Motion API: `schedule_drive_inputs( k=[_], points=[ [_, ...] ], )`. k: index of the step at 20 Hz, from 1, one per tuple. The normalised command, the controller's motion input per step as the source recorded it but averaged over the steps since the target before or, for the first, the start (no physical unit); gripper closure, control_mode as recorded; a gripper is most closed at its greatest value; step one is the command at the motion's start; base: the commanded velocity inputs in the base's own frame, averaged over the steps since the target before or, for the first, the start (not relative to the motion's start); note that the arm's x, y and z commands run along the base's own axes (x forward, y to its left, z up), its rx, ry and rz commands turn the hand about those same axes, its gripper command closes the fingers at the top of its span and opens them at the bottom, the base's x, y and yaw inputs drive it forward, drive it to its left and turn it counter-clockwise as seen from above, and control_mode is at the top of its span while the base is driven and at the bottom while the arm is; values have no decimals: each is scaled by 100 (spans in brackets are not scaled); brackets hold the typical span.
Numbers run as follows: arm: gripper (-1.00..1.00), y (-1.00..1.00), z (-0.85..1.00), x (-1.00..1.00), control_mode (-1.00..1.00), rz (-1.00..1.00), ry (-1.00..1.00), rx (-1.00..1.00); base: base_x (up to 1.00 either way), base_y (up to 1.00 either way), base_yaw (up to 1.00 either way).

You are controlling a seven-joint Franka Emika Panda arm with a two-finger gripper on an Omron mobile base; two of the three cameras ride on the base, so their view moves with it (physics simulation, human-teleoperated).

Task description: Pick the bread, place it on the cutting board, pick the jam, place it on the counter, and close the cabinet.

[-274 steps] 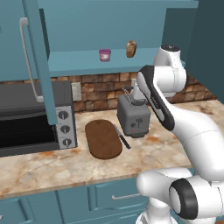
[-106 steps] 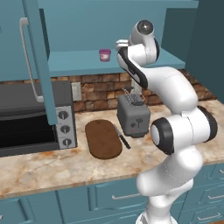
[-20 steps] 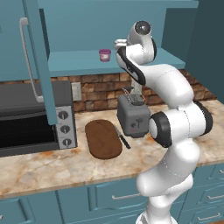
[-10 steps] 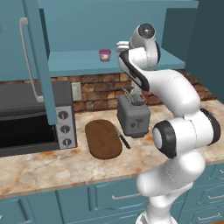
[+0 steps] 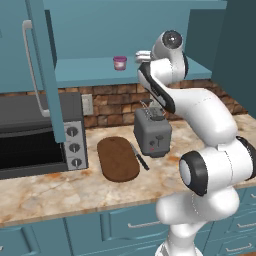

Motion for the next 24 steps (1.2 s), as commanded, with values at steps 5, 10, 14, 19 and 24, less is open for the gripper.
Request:
schedule_drive_inputs(
  k=[5, 10, 14, 19, 24],
  points=[
    [100, -2, 0, -44, -100, 1, 0, 0, 0, 0, 0],
    [100, 0, 0, -51, -100, 0, 0, 0, 0, 0, 0],
    [100, 0, 0, -51, -100, 0, 0, 0, 0, 0, 0],
    [100, 0, 0, -47, -100, 0, 4, 0, 0, 0, 0],
    [100, -3, 0, -41, -100, 0, 2, 0, 0, 0, 0]
  ],
)
